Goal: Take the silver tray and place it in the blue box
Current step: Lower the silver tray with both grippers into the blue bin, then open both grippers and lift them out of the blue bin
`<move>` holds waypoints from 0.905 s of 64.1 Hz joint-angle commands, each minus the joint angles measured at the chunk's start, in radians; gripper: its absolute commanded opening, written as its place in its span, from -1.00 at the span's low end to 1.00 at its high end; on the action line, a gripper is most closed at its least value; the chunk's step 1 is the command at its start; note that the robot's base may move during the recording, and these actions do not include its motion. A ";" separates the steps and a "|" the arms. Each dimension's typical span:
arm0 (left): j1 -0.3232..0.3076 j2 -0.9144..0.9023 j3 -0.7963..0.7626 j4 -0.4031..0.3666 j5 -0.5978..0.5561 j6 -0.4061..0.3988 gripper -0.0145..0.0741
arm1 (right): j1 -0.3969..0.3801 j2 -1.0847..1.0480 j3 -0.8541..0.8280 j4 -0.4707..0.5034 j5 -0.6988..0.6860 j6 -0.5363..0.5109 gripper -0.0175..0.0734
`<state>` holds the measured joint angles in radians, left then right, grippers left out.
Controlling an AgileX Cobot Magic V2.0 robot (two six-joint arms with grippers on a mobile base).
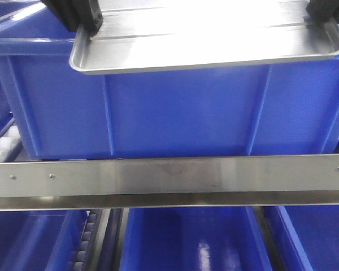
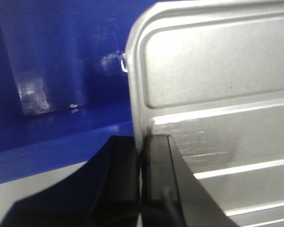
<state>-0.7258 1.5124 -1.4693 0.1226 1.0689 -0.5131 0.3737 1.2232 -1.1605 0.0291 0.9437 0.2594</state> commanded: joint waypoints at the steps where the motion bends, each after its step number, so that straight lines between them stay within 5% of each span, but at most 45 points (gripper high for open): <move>1: 0.000 -0.040 -0.020 0.070 0.045 0.033 -0.89 | -0.011 -0.029 -0.036 -0.085 -0.051 -0.012 -0.49; 18: 0.000 -0.040 -0.041 0.077 0.028 0.037 -0.89 | -0.011 -0.029 -0.045 -0.085 -0.066 -0.012 -0.49; 34: 0.007 -0.025 -0.196 0.202 -0.059 0.037 -0.89 | -0.011 -0.003 -0.218 -0.085 -0.140 -0.012 -0.49; 58: 0.173 0.223 -0.293 0.206 -0.224 0.039 -0.89 | -0.046 0.389 -0.518 -0.126 -0.152 -0.012 -0.49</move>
<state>-0.5771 1.7307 -1.7336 0.2836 0.8814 -0.5031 0.3461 1.5804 -1.6031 -0.0594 0.8788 0.2576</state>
